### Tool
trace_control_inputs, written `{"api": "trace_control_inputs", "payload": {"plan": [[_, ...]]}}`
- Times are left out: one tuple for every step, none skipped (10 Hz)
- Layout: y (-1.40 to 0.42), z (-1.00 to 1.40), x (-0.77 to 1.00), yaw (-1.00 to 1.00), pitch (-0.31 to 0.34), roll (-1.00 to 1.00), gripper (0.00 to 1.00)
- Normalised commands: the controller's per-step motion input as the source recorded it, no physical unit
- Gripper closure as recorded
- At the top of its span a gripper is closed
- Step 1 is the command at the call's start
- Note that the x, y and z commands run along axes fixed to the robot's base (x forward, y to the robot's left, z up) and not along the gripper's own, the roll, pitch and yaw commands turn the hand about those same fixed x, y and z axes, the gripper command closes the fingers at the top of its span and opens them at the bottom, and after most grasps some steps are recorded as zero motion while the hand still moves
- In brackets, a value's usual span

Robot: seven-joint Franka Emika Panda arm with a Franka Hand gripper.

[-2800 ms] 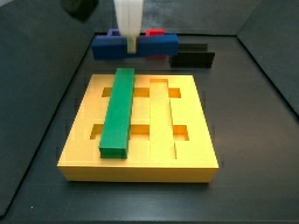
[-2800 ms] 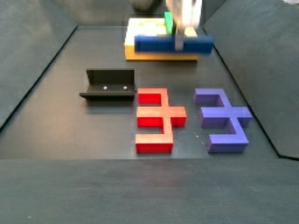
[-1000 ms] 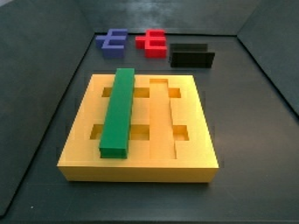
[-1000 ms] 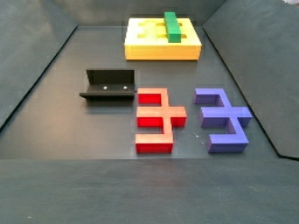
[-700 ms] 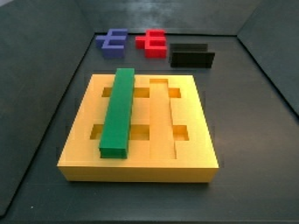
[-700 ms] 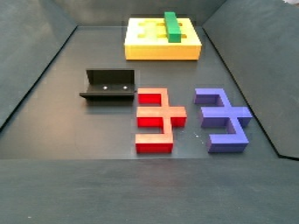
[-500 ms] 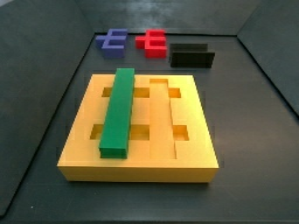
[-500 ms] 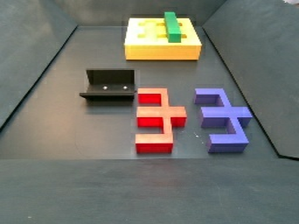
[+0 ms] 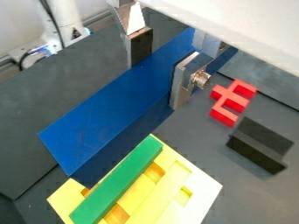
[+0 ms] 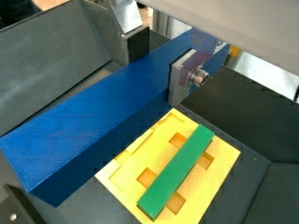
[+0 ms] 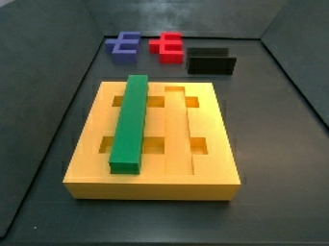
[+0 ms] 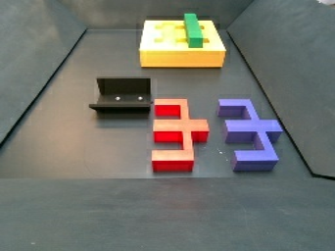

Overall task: Pick up the blue object. Move up. Move to above the board. Insert the blue object.
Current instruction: Insert the blue object.

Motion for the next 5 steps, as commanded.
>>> {"api": "trace_control_inputs", "payload": {"plan": [[-0.01,-0.72,0.00,0.00,0.000,-0.07,1.00],[-0.15,-0.94,0.04,0.00,0.006,0.00,1.00],[-0.19,-1.00,0.05,0.00,0.000,-0.02,1.00],[-0.27,-0.95,0.08,0.00,0.000,-0.07,1.00],[-0.35,-0.83,0.15,0.00,0.000,-0.11,1.00]]}}
